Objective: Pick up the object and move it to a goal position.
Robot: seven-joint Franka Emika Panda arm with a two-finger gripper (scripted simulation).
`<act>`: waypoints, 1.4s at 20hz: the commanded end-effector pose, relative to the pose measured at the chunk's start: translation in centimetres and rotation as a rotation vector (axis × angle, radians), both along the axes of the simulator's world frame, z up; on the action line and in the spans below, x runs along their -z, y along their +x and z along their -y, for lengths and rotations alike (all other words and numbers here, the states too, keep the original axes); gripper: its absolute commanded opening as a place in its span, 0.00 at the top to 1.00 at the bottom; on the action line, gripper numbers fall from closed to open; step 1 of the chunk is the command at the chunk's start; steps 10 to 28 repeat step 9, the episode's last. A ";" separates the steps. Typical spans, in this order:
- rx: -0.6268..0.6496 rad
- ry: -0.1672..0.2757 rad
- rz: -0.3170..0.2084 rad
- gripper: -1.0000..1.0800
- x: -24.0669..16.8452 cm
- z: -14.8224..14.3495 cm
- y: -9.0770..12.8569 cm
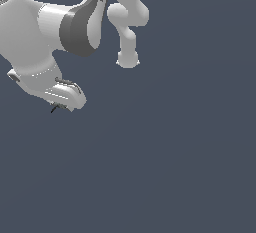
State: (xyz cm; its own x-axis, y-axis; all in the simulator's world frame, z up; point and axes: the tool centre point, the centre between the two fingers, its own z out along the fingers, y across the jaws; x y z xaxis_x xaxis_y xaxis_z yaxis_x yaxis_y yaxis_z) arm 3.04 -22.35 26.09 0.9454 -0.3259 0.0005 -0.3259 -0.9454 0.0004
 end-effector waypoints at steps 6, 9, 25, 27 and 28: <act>-0.001 0.000 0.000 1.00 -1.1 0.6 0.4; -0.001 0.001 0.000 1.00 -1.0 0.6 0.4; -0.001 0.001 0.000 1.00 -1.0 0.6 0.4; -0.001 0.001 0.000 1.00 -1.0 0.6 0.4; -0.001 0.001 0.000 1.00 -1.0 0.6 0.4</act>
